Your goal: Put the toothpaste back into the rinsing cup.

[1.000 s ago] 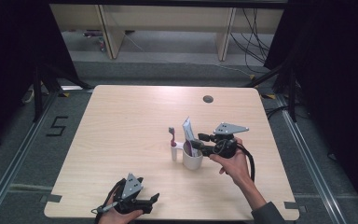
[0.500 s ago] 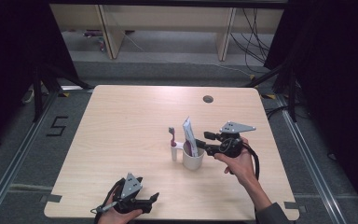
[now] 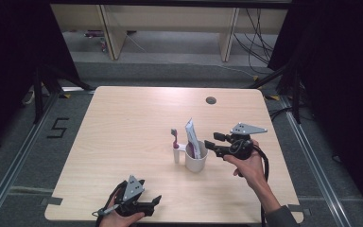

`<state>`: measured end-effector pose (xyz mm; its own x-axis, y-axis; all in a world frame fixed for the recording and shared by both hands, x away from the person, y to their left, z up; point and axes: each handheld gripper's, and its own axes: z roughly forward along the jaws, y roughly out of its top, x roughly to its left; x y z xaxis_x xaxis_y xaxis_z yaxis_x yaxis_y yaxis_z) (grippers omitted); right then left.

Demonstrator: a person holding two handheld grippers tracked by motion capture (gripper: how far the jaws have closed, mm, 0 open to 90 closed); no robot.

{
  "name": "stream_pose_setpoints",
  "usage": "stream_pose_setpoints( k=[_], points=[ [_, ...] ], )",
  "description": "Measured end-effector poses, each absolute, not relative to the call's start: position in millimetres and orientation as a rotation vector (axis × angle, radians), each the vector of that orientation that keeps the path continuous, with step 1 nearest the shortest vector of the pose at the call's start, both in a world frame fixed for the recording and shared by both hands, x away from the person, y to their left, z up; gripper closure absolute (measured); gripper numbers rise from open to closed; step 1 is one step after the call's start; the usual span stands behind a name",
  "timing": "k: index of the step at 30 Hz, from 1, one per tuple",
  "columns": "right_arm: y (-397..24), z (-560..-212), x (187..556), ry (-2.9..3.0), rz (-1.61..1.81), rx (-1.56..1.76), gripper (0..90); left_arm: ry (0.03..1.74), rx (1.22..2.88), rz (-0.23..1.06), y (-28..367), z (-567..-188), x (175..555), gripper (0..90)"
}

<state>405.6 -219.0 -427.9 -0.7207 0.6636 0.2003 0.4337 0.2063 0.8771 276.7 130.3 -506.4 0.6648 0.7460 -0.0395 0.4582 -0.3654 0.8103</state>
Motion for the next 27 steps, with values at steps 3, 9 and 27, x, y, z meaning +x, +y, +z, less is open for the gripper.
stream_pose_setpoints(
  k=[3,9,27],
  points=[
    [-223,-429,405,2.241,1.527,1.055,43.4,0.936,2.024,0.428,131,-506,276,19.6],
    [-236,-431,405,2.23,1.498,1.059,42.1,0.937,2.025,0.429,131,-506,277,19.6],
    [-277,-439,392,2.189,1.49,1.16,40.0,0.948,2.018,0.434,132,-506,277,19.6]
  ],
)
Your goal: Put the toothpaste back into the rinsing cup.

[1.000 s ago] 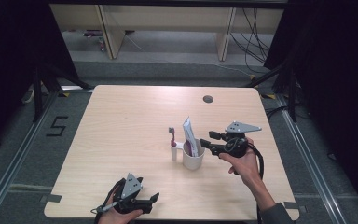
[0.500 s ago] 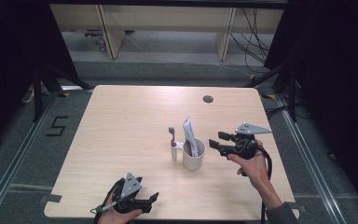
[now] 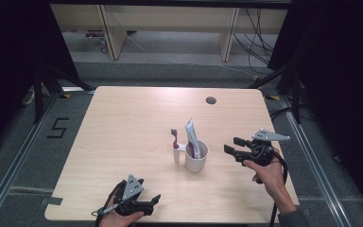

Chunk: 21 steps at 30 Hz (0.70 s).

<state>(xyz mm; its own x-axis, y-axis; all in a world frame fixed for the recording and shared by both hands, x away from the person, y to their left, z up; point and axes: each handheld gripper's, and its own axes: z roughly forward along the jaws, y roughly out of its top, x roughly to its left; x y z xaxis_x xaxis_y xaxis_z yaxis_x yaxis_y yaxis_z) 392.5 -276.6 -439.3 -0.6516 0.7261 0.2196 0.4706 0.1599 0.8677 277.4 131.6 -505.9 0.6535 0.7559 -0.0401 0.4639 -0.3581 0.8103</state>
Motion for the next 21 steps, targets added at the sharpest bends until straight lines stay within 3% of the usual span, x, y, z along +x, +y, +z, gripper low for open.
stream_pose_setpoints(
  k=[21],
  points=[
    [-287,-453,387,2.207,1.367,1.151,38.8,0.937,2.014,0.446,133,-507,274,19.6]
  ],
)
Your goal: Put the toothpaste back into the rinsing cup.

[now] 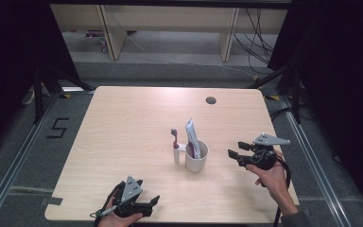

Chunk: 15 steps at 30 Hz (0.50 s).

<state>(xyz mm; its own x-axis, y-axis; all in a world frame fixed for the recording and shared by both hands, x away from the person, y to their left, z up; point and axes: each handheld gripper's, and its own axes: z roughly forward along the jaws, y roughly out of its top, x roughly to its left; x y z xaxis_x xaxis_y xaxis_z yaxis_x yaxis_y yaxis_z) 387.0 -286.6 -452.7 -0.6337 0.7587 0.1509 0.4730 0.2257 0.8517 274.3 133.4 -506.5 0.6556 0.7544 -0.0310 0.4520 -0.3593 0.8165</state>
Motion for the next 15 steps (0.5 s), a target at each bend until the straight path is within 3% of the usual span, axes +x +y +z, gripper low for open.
stream_pose_setpoints(
  k=[15],
  points=[
    [-309,-458,366,2.213,1.294,1.13,36.7,0.942,2.011,0.446,132,-507,274,19.6]
  ],
)
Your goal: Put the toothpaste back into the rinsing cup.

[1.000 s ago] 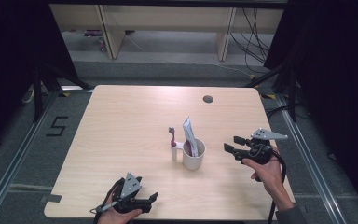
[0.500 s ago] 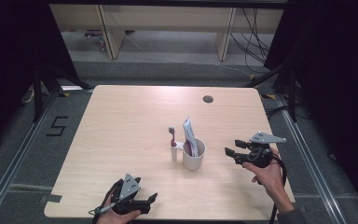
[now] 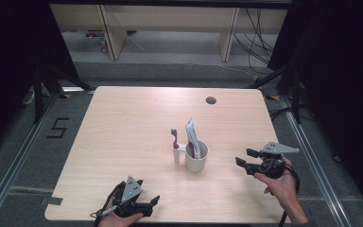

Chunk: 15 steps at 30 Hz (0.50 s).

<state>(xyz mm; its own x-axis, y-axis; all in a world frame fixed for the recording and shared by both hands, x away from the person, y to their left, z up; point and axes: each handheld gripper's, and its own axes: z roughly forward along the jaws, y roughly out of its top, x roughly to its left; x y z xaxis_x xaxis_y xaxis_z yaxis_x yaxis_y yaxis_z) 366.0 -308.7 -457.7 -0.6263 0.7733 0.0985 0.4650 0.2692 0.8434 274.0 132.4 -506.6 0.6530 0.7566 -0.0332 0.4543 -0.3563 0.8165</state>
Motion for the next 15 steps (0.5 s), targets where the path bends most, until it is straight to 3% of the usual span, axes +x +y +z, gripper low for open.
stream_pose_setpoints(
  k=[15],
  points=[
    [-313,-467,346,2.241,1.286,1.152,21.7,0.945,2.013,0.446,133,-507,274,19.6]
  ],
)
